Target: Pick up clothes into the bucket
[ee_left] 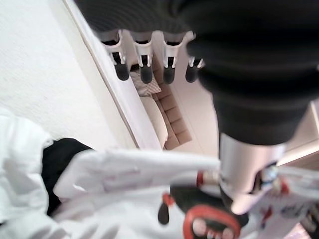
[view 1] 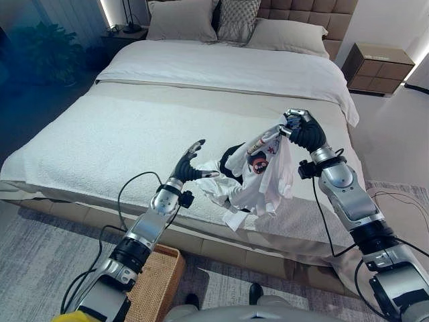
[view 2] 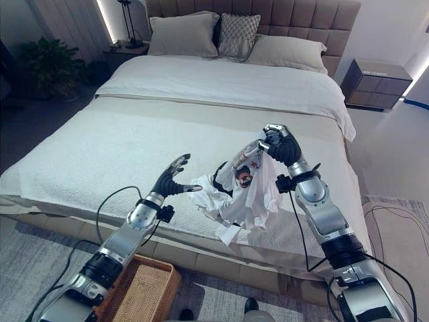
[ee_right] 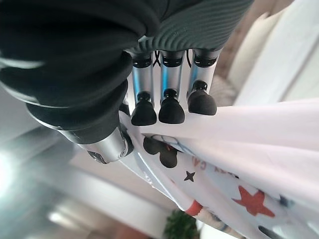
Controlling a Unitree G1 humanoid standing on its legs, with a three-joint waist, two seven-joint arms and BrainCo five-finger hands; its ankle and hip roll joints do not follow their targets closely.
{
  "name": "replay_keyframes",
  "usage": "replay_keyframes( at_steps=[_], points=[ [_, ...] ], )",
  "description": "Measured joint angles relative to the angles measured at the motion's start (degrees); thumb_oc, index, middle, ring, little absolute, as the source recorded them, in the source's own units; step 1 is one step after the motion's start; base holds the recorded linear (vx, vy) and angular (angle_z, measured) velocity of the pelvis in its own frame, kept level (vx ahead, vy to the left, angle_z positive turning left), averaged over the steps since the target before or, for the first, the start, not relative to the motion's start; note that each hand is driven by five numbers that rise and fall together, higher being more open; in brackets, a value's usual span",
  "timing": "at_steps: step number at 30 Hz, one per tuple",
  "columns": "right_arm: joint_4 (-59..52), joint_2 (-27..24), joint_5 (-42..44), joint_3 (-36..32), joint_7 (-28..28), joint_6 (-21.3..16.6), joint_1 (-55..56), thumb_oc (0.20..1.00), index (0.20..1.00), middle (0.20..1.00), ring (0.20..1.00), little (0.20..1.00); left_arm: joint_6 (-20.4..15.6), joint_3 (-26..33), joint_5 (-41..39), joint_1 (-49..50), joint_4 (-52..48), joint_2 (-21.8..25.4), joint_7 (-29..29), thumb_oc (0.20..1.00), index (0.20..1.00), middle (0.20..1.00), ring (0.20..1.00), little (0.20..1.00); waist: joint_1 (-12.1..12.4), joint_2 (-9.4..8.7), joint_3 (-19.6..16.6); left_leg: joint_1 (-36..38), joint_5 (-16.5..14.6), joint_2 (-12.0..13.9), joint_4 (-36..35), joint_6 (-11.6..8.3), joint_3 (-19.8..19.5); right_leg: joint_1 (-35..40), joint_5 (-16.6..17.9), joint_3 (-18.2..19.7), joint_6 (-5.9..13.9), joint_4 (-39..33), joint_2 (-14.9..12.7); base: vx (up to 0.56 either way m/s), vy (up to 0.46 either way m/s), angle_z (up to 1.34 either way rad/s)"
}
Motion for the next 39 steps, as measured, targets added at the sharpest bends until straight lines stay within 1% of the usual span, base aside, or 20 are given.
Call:
replay_keyframes(
  at_steps=[2, 6, 9, 11, 13, 17, 20, 26, 31, 32, 33, 34, 35, 37, 39],
  points=[
    [-2.3, -0.3, 1.2, 0.2, 0.1, -0.1, -0.5, 0.200, 0.200, 0.200, 0.200, 0.200, 0.2, -1.2, 0.0, -0.2, 0.1, -0.4, -0.1, 1.000, 1.000, 1.000, 1.000, 1.000, 0.0, 0.31, -0.6, 0.1, 0.0, 0.0, -0.2, 0.01, 0.0, 0.0, 0.0, 0.0, -0.02, 0.0, 0.0, 0.00, 0.000, 0.00],
    [-3.5, -0.4, 3.9, 1.2, 0.6, -0.1, -3.2, 0.200, 0.200, 0.200, 0.200, 0.200, 0.3, -1.9, 2.2, -0.3, 0.5, -1.7, -0.4, 1.000, 1.000, 1.000, 1.000, 1.000, -1.2, 0.69, -1.1, 0.5, 0.1, 0.0, -0.2, 0.05, -0.1, 0.5, 0.0, -0.1, -0.02, 0.0, 0.0, 0.00, 0.000, 0.00],
    [-4.7, -0.6, 6.0, 1.3, 0.7, -0.1, -3.7, 0.200, 0.200, 0.200, 0.200, 0.200, 0.4, -3.9, 2.4, -2.0, 2.1, -2.1, -0.4, 1.000, 1.000, 1.000, 1.000, 1.000, -1.5, 0.81, -1.3, 0.7, 0.1, 0.0, -0.3, 0.06, -0.1, 0.7, 0.0, -0.1, -0.02, 0.0, 0.0, 0.00, 0.000, 0.00],
    [-5.6, -0.6, 6.7, 1.3, 0.8, -0.1, -3.8, 0.200, 0.200, 0.200, 0.200, 0.200, 0.5, -4.0, 2.6, -2.6, 2.8, -2.4, -0.5, 1.000, 1.000, 1.000, 1.000, 1.000, -1.5, 0.81, -1.3, 0.9, 0.1, 0.0, -0.3, 0.06, -0.1, 0.8, 0.0, -0.1, -0.02, 0.0, 0.0, 0.00, 0.000, 0.00],
    [-7.9, -1.3, 7.8, 1.5, 0.8, -0.1, -3.8, 0.200, 0.200, 0.200, 0.200, 0.200, 1.3, -4.8, 4.5, -4.2, 4.3, -3.3, -0.4, 1.000, 1.000, 1.000, 1.000, 1.000, -1.7, 0.92, -1.4, 0.9, 0.1, 0.0, -0.4, 0.11, -0.1, 0.8, 0.0, -0.1, -0.03, 0.0, 0.0, 0.00, 0.000, 0.00],
    [-9.1, -1.4, 10.0, 3.3, 1.3, -0.2, -4.8, 0.200, 0.200, 0.200, 0.200, 0.200, 1.6, -5.4, 4.7, -4.8, 7.2, -5.3, -0.3, 1.000, 1.000, 1.000, 1.000, 1.000, -2.4, 0.98, -1.6, 1.0, 0.1, -0.1, -0.5, 0.12, -0.1, 0.8, 0.0, -0.1, -0.03, 0.0, 0.0, 0.00, 0.000, 0.00],
    [-10.3, -1.3, 12.5, 3.8, 1.9, -0.2, -4.8, 0.200, 0.200, 0.200, 0.200, 0.200, 2.7, -5.6, 4.6, -4.8, 9.0, -7.2, -0.3, 1.000, 1.000, 1.000, 1.000, 1.000, -2.6, 0.93, -1.7, 1.0, 0.1, -0.1, -0.5, 0.13, -0.1, 0.9, 0.0, -0.1, -0.03, 0.0, 0.0, 0.00, 0.000, 0.00],
    [-11.1, -1.3, 17.9, 4.6, 2.9, -0.2, -4.8, 0.200, 0.200, 0.200, 0.200, 0.200, 2.7, -5.7, 1.6, -4.8, 8.9, -8.2, -1.6, 1.000, 1.000, 1.000, 1.000, 1.000, -2.9, 0.90, -1.7, 1.0, 0.1, -0.4, -0.5, 0.13, -0.1, 0.8, 0.0, -0.1, -0.03, 0.1, 0.0, 0.00, 0.000, 0.00],
    [-12.2, -1.4, 21.1, 6.1, 4.2, 0.0, -4.8, 0.200, 0.200, 0.200, 0.200, 0.200, 3.8, -7.8, -5.0, -4.9, 8.7, -8.2, -3.6, 1.000, 1.000, 1.000, 1.000, 1.000, -2.9, 0.86, -1.7, 1.0, 0.1, -0.4, -0.5, 0.13, -0.1, 0.9, 0.0, -0.1, -0.03, 0.1, -0.1, 0.00, 0.000, 0.00],
    [-12.4, -1.4, 21.8, 6.3, 4.3, 0.0, -4.8, 0.200, 0.200, 0.200, 0.200, 0.200, 4.0, -8.1, -6.8, -4.9, 8.7, -8.7, -4.2, 0.871, 0.871, 0.871, 0.871, 0.871, -2.9, 0.82, -1.8, 1.0, 0.1, -0.4, -0.5, 0.13, -0.1, 0.8, 0.0, -0.1, -0.02, 0.0, -0.1, 0.00, 0.000, 0.00],
    [-12.4, -1.4, 22.0, 6.5, 4.4, 0.0, -4.8, 0.200, 0.200, 0.200, 0.200, 0.200, 4.0, -8.5, -7.8, -4.9, 8.7, -9.1, -4.5, 0.705, 0.705, 0.705, 0.705, 0.705, -3.0, 0.78, -1.8, 1.0, 0.1, -0.4, -0.5, 0.13, -0.1, 0.8, 0.0, -0.1, -0.02, 0.0, -0.1, 0.00, 0.000, 0.00],
    [-12.4, -1.4, 22.3, 6.8, 4.5, 0.0, -4.8, 0.200, 0.200, 0.200, 0.200, 0.200, 4.1, -9.6, -9.4, -4.9, 8.1, -8.6, -5.0, 0.282, 0.282, 0.282, 0.282, 0.282, -2.9, 0.77, -1.8, 1.0, 0.1, -0.4, -0.5, 0.14, -0.1, 0.8, 0.0, -0.1, -0.02, 0.1, -0.1, 0.00, 0.000, 0.00],
    [-12.4, -1.4, 22.3, 6.9, 4.6, 0.0, -4.8, 0.200, 0.200, 0.200, 0.200, 0.200, 4.1, -10.1, -9.7, -4.9, 7.7, -8.5, -5.3, 0.200, 0.200, 0.200, 0.200, 0.200, -3.0, 0.77, -1.8, 1.0, 0.1, -0.4, -0.5, 0.14, -0.1, 0.8, 0.0, -0.1, -0.02, 0.0, -0.1, 0.00, 0.000, 0.00],
    [-12.4, -1.4, 22.3, 7.1, 4.6, 0.0, -4.8, 0.200, 0.200, 0.200, 0.200, 0.200, 4.2, -10.7, -10.4, -5.0, 6.1, -8.3, -5.8, 0.200, 0.200, 0.200, 0.200, 0.200, -3.0, 0.76, -1.8, 1.0, 0.1, -0.4, -0.5, 0.14, -0.1, 0.8, 0.0, 0.0, -0.02, 0.1, -0.1, 0.00, 0.000, 0.00],
    [-12.4, -1.4, 22.3, 7.0, 4.6, 0.0, -4.8, 0.200, 0.200, 0.200, 0.200, 0.200, 4.3, -11.0, -14.0, -4.9, 5.1, -8.4, -6.2, 0.200, 0.200, 0.200, 0.200, 0.200, -3.0, 0.70, -1.8, 1.0, 0.1, -0.3, -0.5, 0.14, -0.1, 0.8, 0.0, 0.0, -0.02, 0.1, -0.1, 0.00, 0.000, 0.00]
  ],
)
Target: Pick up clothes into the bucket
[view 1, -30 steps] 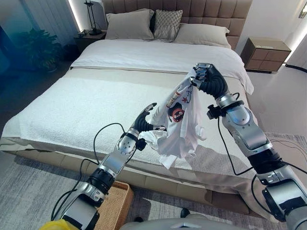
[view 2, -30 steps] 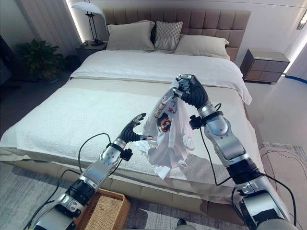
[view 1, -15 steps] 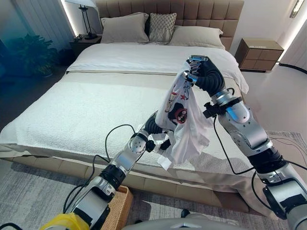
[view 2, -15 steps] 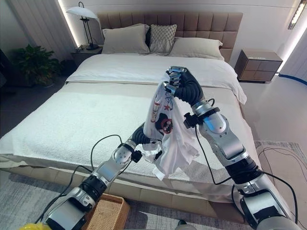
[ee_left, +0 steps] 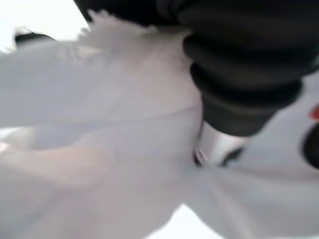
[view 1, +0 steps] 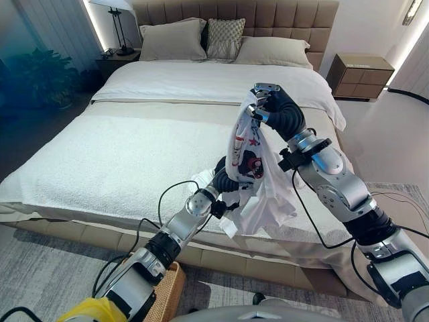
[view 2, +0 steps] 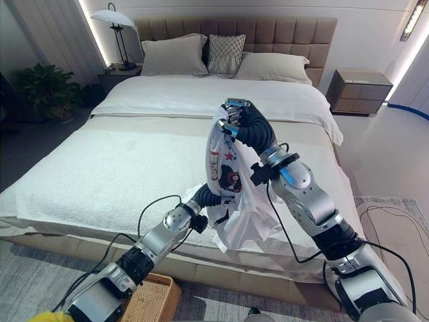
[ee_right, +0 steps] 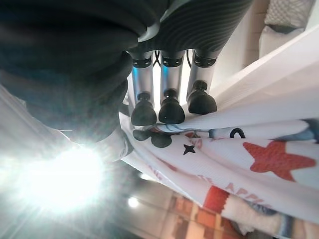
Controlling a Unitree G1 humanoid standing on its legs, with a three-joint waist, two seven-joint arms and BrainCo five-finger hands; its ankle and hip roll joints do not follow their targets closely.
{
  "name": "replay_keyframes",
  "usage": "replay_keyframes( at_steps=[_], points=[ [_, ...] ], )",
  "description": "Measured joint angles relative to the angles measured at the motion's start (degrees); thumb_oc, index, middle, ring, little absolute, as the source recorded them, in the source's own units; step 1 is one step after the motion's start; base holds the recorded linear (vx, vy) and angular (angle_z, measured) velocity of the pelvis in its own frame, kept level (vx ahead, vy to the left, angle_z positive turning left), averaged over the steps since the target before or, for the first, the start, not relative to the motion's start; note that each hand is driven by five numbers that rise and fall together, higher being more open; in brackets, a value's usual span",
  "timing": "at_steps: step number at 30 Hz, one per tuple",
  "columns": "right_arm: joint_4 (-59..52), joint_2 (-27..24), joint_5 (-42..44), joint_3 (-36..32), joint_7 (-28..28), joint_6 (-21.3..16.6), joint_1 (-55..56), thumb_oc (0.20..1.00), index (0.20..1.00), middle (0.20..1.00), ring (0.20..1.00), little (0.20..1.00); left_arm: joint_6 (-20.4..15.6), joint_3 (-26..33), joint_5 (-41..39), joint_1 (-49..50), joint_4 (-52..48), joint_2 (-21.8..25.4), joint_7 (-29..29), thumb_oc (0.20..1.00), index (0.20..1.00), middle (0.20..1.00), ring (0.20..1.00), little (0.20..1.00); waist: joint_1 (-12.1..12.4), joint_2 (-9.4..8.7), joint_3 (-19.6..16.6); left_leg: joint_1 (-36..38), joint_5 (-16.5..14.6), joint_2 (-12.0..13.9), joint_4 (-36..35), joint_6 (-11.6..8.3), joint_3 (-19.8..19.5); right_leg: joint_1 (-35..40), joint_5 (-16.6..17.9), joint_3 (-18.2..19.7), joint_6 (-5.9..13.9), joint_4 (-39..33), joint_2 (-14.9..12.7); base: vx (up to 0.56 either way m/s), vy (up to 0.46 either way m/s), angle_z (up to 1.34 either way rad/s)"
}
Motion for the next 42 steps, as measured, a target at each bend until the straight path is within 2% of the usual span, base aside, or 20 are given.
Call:
replay_keyframes(
  at_steps=[3, 4, 5, 6, 7, 11, 15, 22, 23, 27, 31, 32, 34, 37, 42],
  points=[
    [0.0, 0.0, 0.0, 0.0, -0.1, 0.0, 0.0, 0.200, 0.200, 0.200, 0.200, 0.200, 0.1, -0.3, -4.8, 0.2, -0.9, -0.5, -0.4, 0.200, 0.200, 0.200, 0.200, 0.200, 0.0, -0.15, -0.1, -0.1, 0.0, 0.0, -0.1, 0.00, 0.1, -0.2, 0.0, 0.1, 0.01, 0.0, 0.0, 0.00, 0.000, 0.00],
    [0.0, 0.0, 0.0, 0.0, -0.1, 0.0, 0.0, 0.269, 0.269, 0.269, 0.269, 0.269, 0.1, -0.3, -5.3, 0.2, -0.9, -0.6, -0.4, 0.200, 0.200, 0.200, 0.200, 0.200, 0.0, -0.18, -0.1, -0.1, 0.0, 0.0, -0.1, 0.00, 0.1, -0.3, 0.0, 0.1, 0.01, 0.0, 0.0, 0.00, 0.000, 0.00],
    [0.0, 0.0, 0.0, 0.0, -0.2, 0.0, 0.0, 0.476, 0.476, 0.476, 0.476, 0.476, 0.3, -0.4, -7.4, 0.2, -0.9, -0.7, -0.4, 0.200, 0.200, 0.200, 0.200, 0.200, 0.0, -0.25, 0.0, -0.1, 0.0, 0.0, -0.1, 0.00, 0.1, -0.3, 0.0, 0.1, 0.01, 0.0, 0.0, 0.00, 0.000, 0.00],
    [0.0, 0.0, 0.0, 0.0, -0.3, 0.0, 0.0, 0.514, 0.514, 0.514, 0.514, 0.514, 0.5, -0.4, -8.7, 0.4, -1.2, -0.7, -0.4, 0.200, 0.200, 0.200, 0.200, 0.200, 0.0, -0.28, 0.0, -0.1, 0.0, 0.0, -0.2, 0.00, 0.2, -0.3, 0.0, 0.1, 0.01, 0.0, 0.0, 0.00, 0.000, 0.00],
    [0.0, 0.0, 0.0, 0.0, -0.7, 0.0, 0.1, 1.000, 1.000, 1.000, 1.000, 1.000, 0.9, -0.5, -11.3, 1.3, -2.5, -0.7, -0.4, 0.200, 0.200, 0.200, 0.200, 0.200, 0.0, -0.33, 0.0, -0.1, 0.0, 0.0, -0.2, 0.00, 0.2, -0.4, 0.0, 0.2, 0.01, 0.0, 0.0, 0.00, 0.000, 0.00],
    [-0.1, 0.2, -0.1, -0.7, -1.8, 0.0, 1.2, 1.000, 1.000, 1.000, 1.000, 1.000, 1.1, -0.4, -17.0, 4.8, -5.5, -0.9, -0.3, 0.200, 0.200, 0.200, 0.200, 0.200, 0.1, -0.51, 0.0, -0.1, 0.0, 0.1, -0.4, 0.00, 0.5, -0.6, 0.0, 0.4, 0.05, 0.0, 0.0, 0.00, 0.000, 0.00],
    [-0.5, 1.8, -0.9, -5.4, -3.7, 0.0, 6.4, 1.000, 1.000, 1.000, 1.000, 1.000, 1.3, 0.5, -21.1, 9.2, -8.7, -0.4, -0.2, 0.200, 0.200, 0.200, 0.200, 0.200, 0.2, -0.95, 0.0, -0.2, 0.0, 0.2, -0.5, 0.01, 0.6, -0.7, -0.1, 0.4, 0.15, 0.0, 0.1, 0.00, 0.000, 0.00],
    [0.6, 5.0, -13.4, -16.1, -10.2, 0.2, 17.8, 1.000, 1.000, 1.000, 1.000, 1.000, 2.0, 8.6, -23.3, 17.5, -12.3, 0.9, 2.0, 0.200, 0.200, 0.200, 0.200, 0.200, 0.2, -1.09, 0.0, -0.2, 0.0, 0.1, -0.6, 0.03, 0.6, -0.7, -0.5, 0.4, 0.43, 0.0, -0.1, 0.01, -0.001, 0.00],
    [0.9, 6.3, -16.5, -19.1, -11.1, 0.2, 20.0, 1.000, 1.000, 1.000, 1.000, 1.000, 2.0, 10.4, -23.3, 18.4, -13.3, 0.4, 2.2, 0.200, 0.200, 0.200, 0.200, 0.200, 0.3, -1.14, 0.0, -0.1, -0.1, 0.2, -0.6, 0.04, 0.6, -0.7, -0.7, 0.4, 0.58, 0.0, -0.1, 0.00, 0.000, 0.00],
    [3.9, 9.4, -25.1, -24.1, -14.2, 0.5, 26.4, 1.000, 1.000, 1.000, 1.000, 1.000, 1.6, 15.5, -22.1, 22.0, -17.1, 1.9, 3.2, 0.200, 0.200, 0.200, 0.200, 0.200, 0.3, -1.09, 0.0, -0.2, -0.1, 0.1, -0.6, 0.05, 0.5, -0.7, -0.8, 0.4, 0.58, 0.0, -0.2, 0.01, -0.001, 0.00],
    [9.3, 13.3, -28.3, -26.7, -14.5, 0.8, 35.9, 1.000, 1.000, 1.000, 1.000, 1.000, 0.5, 23.7, -22.1, 25.6, -22.7, 2.5, 3.9, 0.200, 0.200, 0.200, 0.200, 0.200, 0.2, -1.02, 0.1, -0.3, -0.1, 0.1, -0.6, 0.07, 0.4, -0.8, -0.9, 0.3, 0.58, 0.0, -0.4, 0.01, -0.001, 0.00],
    [14.0, 15.2, -28.5, -27.0, -14.1, 0.6, 38.6, 1.000, 1.000, 1.000, 1.000, 1.000, -0.1, 27.3, -22.1, 26.9, -25.4, 2.2, 3.9, 0.200, 0.200, 0.200, 0.200, 0.200, 0.3, -1.11, 0.1, -0.4, -0.1, 0.1, -0.6, 0.07, 0.3, -0.8, -0.9, 0.3, 0.58, 0.0, -0.4, 0.00, 0.000, 0.00],
    [17.6, 15.8, -28.6, -26.8, -13.7, 1.3, 41.1, 1.000, 1.000, 1.000, 1.000, 1.000, -1.4, 29.9, -22.2, 27.6, -27.1, 2.0, 4.1, 0.200, 0.200, 0.200, 0.200, 0.200, 0.4, -0.99, 0.1, -0.6, -0.1, 0.0, -0.6, 0.08, 0.2, -1.0, -1.0, 0.1, 0.58, 0.0, -0.4, 0.00, -0.001, 0.02],
    [29.8, 17.9, -29.0, -26.9, -12.2, 1.8, 45.3, 1.000, 1.000, 1.000, 1.000, 1.000, -3.2, 36.8, -23.6, 31.0, -33.5, 1.6, 4.2, 0.200, 0.200, 0.200, 0.200, 0.200, 0.4, -0.70, 0.3, -1.0, -0.1, -0.1, -0.6, 0.08, 0.1, -1.2, -1.0, 0.1, 0.70, 0.0, -0.6, 0.00, 0.001, 0.01],
    [40.6, 18.3, -29.8, -26.0, -9.9, 3.3, 49.0, 1.000, 1.000, 1.000, 1.000, 1.000, -5.8, 42.5, -25.1, 35.6, -37.2, 1.6, 4.4, 0.200, 0.200, 0.200, 0.200, 0.200, 1.4, -0.05, 1.0, -1.3, -0.2, -0.3, -0.6, 0.16, 0.0, -1.2, -1.1, 0.0, 0.71, 0.0, -0.8, -0.01, 0.002, 0.00]
  ],
)
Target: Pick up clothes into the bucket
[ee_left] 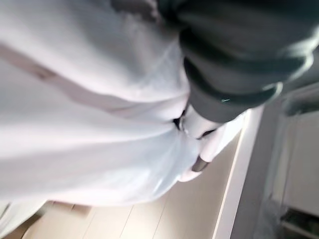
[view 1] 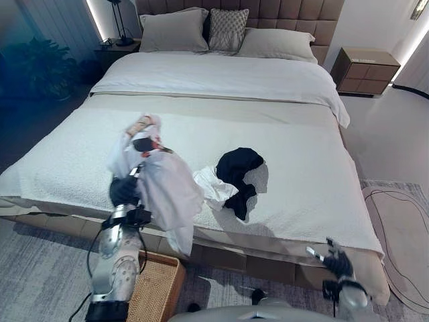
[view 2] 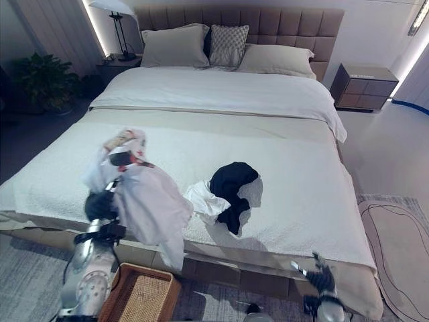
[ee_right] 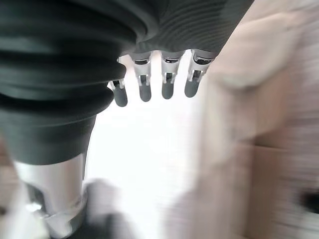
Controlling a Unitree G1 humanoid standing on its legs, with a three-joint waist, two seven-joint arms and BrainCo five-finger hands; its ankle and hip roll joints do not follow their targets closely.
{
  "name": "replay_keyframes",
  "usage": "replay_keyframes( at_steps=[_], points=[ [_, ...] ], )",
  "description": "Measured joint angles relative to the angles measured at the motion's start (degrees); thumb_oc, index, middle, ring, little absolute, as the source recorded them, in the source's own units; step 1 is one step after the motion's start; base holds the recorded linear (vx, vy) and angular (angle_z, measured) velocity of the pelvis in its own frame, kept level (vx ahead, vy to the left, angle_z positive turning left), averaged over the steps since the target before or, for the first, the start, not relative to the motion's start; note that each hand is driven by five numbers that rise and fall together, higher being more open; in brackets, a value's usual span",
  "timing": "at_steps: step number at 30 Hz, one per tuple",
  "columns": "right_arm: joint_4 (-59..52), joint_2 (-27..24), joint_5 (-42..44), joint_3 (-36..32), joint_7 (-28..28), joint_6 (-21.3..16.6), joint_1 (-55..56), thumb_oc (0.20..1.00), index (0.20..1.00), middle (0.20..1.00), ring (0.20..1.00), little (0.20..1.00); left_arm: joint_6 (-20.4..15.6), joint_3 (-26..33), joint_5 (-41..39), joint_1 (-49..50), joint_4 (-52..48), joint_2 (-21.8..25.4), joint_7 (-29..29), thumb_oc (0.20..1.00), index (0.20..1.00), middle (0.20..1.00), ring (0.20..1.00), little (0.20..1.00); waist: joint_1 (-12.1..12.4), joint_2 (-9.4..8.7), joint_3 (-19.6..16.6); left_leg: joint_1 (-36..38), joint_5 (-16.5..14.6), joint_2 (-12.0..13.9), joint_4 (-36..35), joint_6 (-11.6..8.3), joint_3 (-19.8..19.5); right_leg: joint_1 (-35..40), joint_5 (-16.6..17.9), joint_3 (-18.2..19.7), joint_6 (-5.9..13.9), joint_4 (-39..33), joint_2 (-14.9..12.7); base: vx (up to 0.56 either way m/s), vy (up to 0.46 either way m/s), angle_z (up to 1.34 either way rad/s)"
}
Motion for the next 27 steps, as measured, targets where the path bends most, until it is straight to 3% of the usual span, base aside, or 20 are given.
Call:
replay_keyframes(
  at_steps=[7, 12, 17, 22, 27],
  points=[
    [14.8, -0.3, -2.3, 1.0, 0.9, -0.1, -3.0, 1.000, 1.000, 1.000, 1.000, 1.000, -1.6, 4.1, 0.8, 5.8, 0.2, 0.8, 1.0, 0.200, 0.200, 0.200, 0.200, 0.200, 3.2, 0.23, 1.8, -3.2, -0.2, -0.4, 1.1, -0.04, -1.5, -2.0, -0.1, -1.3, -0.06, 0.4, -0.3, -0.09, 0.017, 0.10],
    [19.3, -2.2, -4.2, 1.7, 0.6, 0.1, -9.0, 1.000, 1.000, 1.000, 1.000, 1.000, -2.2, 5.0, 6.8, 6.9, 10.8, 1.5, 3.8, 0.200, 0.200, 0.200, 0.200, 0.200, 4.0, 0.54, 6.3, -9.3, 0.0, -1.6, 6.0, -0.01, -4.1, -8.1, -2.2, -3.1, 0.07, 7.1, -1.4, -0.17, 0.020, 0.25],
    [19.2, -3.4, -4.7, 1.7, -0.4, -0.2, -15.9, 1.000, 1.000, 1.000, 1.000, 1.000, -1.9, 5.7, 9.8, 2.3, 24.4, 2.6, 6.6, 0.200, 0.200, 0.200, 0.200, 0.200, 5.2, -1.02, 13.4, -18.5, -1.5, -2.7, 13.5, 0.25, -4.9, -19.2, -6.5, -2.9, -0.71, 19.7, -3.8, -0.11, 0.018, 0.14],
    [18.6, -4.7, -5.2, 2.9, -2.3, -0.3, -21.0, 1.000, 1.000, 1.000, 1.000, 1.000, -1.9, 5.7, 12.1, -3.4, 34.9, 4.4, 10.2, 0.200, 0.200, 0.200, 0.200, 0.200, 5.2, -2.02, 18.9, -26.2, -3.6, -3.4, 20.6, 0.21, -5.0, -27.0, -8.5, -1.6, -1.68, 27.2, -4.8, -0.10, 0.003, 0.00],
    [16.7, -5.2, -5.2, 4.8, -4.1, -1.3, -23.2, 1.000, 1.000, 1.000, 1.000, 1.000, -2.1, 3.5, 16.2, -10.5, 43.5, 8.0, 14.5, 0.200, 0.200, 0.200, 0.200, 0.200, 5.1, -2.92, 21.4, -32.6, -4.9, -3.3, 26.2, 0.19, -5.4, -32.9, -9.4, -1.4, -2.49, 31.6, -4.6, -0.09, 0.006, -0.01]
  ],
)
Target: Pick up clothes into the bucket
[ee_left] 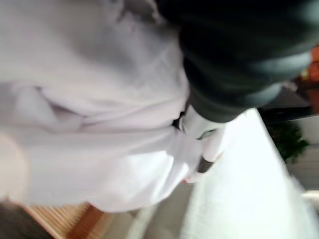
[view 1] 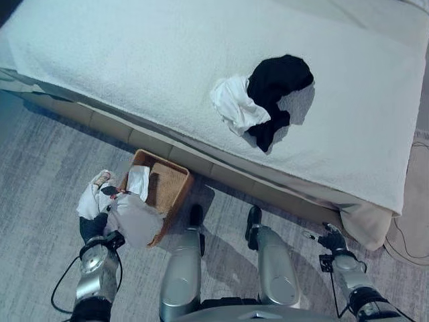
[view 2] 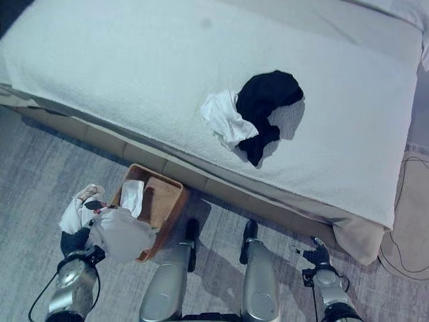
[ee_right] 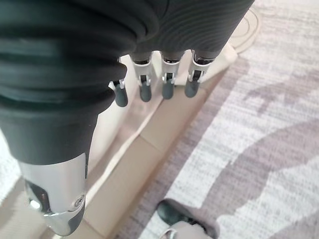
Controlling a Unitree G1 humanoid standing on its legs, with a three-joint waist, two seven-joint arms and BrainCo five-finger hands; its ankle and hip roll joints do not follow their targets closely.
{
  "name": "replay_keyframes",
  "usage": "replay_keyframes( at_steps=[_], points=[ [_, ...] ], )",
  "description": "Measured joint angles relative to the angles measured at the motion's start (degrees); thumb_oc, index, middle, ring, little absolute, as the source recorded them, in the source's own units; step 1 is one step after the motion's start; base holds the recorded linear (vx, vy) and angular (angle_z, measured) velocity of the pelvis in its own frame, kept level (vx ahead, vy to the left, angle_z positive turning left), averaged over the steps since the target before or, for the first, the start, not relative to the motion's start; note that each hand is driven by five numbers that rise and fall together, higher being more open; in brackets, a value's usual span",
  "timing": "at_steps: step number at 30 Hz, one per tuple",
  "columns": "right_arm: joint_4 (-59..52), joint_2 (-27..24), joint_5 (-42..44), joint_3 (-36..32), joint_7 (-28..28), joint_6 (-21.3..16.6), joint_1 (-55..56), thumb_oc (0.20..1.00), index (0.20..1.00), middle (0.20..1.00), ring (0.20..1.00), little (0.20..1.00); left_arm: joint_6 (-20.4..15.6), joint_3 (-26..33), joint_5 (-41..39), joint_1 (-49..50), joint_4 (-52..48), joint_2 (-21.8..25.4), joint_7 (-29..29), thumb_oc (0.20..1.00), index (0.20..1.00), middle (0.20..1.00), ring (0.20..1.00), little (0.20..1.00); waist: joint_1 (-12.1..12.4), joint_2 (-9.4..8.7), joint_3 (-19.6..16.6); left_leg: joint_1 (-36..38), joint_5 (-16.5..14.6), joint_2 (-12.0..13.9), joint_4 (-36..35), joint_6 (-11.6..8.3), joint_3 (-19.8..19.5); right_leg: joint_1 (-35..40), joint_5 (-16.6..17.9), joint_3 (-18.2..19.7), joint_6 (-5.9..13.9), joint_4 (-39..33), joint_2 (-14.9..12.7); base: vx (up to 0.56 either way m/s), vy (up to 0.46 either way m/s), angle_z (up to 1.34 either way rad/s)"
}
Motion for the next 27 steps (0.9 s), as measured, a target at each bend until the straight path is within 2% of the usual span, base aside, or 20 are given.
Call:
replay_keyframes(
  at_steps=[4, 7, 8, 9, 10, 14, 15, 18, 21, 24, 27],
  points=[
    [-1.0, -0.2, 0.1, 1.7, -1.7, -0.6, -2.0, 1.000, 1.000, 1.000, 1.000, 1.000, 0.1, -2.5, 2.7, -6.5, 4.6, 2.6, 2.9, 0.200, 0.200, 0.200, 0.200, 0.200, -0.3, -1.37, 1.7, -6.2, -0.8, -0.1, 4.9, -0.40, -0.8, -5.6, -0.7, 0.1, -0.69, 4.3, 0.4, -0.08, 0.015, 0.02],
    [-3.5, -0.4, 0.9, 1.9, -2.9, -1.6, -3.1, 1.000, 1.000, 1.000, 1.000, 1.000, 0.0, -4.3, 5.0, -10.1, 6.2, 4.1, 5.4, 0.200, 0.200, 0.200, 0.200, 0.200, -0.4, -1.69, 2.0, -11.9, -2.0, -0.3, 9.6, -0.53, -1.2, -11.0, -1.7, 0.4, -1.48, 8.0, 0.2, -0.07, 0.050, 0.02],
    [-4.2, -0.4, 1.2, 1.9, -3.1, -1.6, -3.5, 1.000, 1.000, 1.000, 1.000, 1.000, 0.1, -4.5, 5.1, -11.0, 7.1, 4.5, 6.0, 0.476, 0.476, 0.476, 0.476, 0.476, -0.5, -1.75, 2.0, -13.4, -2.3, -0.3, 11.0, -0.55, -1.2, -12.5, -1.8, 0.7, -1.58, 9.1, 0.2, -0.04, 0.035, -0.09],
    [-5.1, -0.4, 1.3, 1.9, -3.2, -1.9, -4.0, 1.000, 1.000, 1.000, 1.000, 1.000, 0.1, -4.4, 5.1, -11.7, 7.5, 4.8, 6.6, 0.595, 0.595, 0.595, 0.595, 0.595, -0.5, -1.82, 2.3, -14.7, -2.7, -0.3, 12.0, -0.69, -1.2, -13.7, -1.9, 0.8, -1.65, 9.9, 0.1, 0.06, 0.016, -0.09],
    [-5.5, -0.2, 1.3, 2.3, -3.3, -2.2, -4.9, 1.000, 1.000, 1.000, 1.000, 1.000, 0.1, -4.4, 5.1, -11.9, 7.7, 5.0, 7.6, 1.000, 1.000, 1.000, 1.000, 1.000, -1.3, -2.07, 2.6, -15.8, -2.8, -0.3, 13.0, -0.73, -1.1, -14.8, -1.9, 1.0, -1.64, 10.6, 0.2, -0.01, 0.017, -0.04],
    [-7.2, 0.0, 2.1, 4.6, -4.8, -2.8, -5.3, 1.000, 1.000, 1.000, 1.000, 1.000, 1.2, -4.4, 7.1, -13.2, 11.1, 5.4, 11.2, 1.000, 1.000, 1.000, 1.000, 1.000, -2.4, -2.19, 2.5, -17.8, -3.9, 0.4, 14.3, -0.72, -1.0, -16.5, -1.8, 1.9, -1.24, 10.2, 0.7, 0.02, 0.029, -0.12],
    [-7.7, 0.0, 2.3, 4.8, -4.9, -2.8, -5.3, 1.000, 1.000, 1.000, 1.000, 1.000, 1.2, -4.4, 7.1, -13.2, 11.0, 5.5, 11.7, 1.000, 1.000, 1.000, 1.000, 1.000, -2.6, -2.20, 2.5, -18.2, -3.4, 0.2, 14.2, 0.00, -0.6, -16.7, -1.5, 2.0, -0.91, 9.8, 0.8, 0.01, 0.016, -0.12],
    [-12.2, 0.1, 3.4, 5.2, -6.1, -3.2, -5.7, 1.000, 1.000, 1.000, 1.000, 1.000, 1.8, -4.4, 7.9, -13.7, 11.5, 5.6, 13.8, 1.000, 1.000, 1.000, 1.000, 1.000, -3.2, -2.29, 2.5, -18.3, -3.4, 0.8, 12.5, 0.08, -0.5, -17.0, -1.1, 2.5, -0.37, 7.4, 1.5, -0.02, 0.027, -0.13],
    [-18.8, -0.3, 5.1, 4.9, -7.4, -4.3, -6.6, 1.000, 1.000, 1.000, 1.000, 1.000, 3.9, -4.5, 12.6, -14.0, 11.7, 6.3, 15.8, 1.000, 1.000, 1.000, 1.000, 1.000, -3.6, -2.35, 2.5, -18.2, -3.0, 0.5, 11.4, 0.74, 0.3, -16.9, -0.2, 3.3, -0.20, 5.7, 1.7, -0.01, 0.033, -0.13],
    [-24.9, -0.5, 6.0, 4.3, -8.7, -5.5, -8.6, 1.000, 1.000, 1.000, 1.000, 1.000, 5.5, -5.2, 16.4, -14.1, 11.9, 6.9, 16.1, 1.000, 1.000, 1.000, 1.000, 1.000, -4.1, -2.34, 2.5, -17.8, -2.5, 0.5, 9.4, 1.27, 0.4, -16.6, 0.5, 3.3, 0.50, 3.7, 1.6, 0.01, 0.016, -0.02],
    [-27.0, -0.6, 6.4, 3.8, -9.7, -6.9, -12.9, 1.000, 1.000, 1.000, 1.000, 1.000, 7.6, -7.8, 19.7, -13.3, 12.3, 8.0, 15.3, 1.000, 1.000, 1.000, 1.000, 1.000, -4.4, -2.33, 2.5, -16.4, -1.6, 0.3, 7.5, 1.58, 0.6, -15.1, 1.4, 3.3, 0.13, 2.0, 1.5, 0.01, 0.013, 0.10]
  ],
)
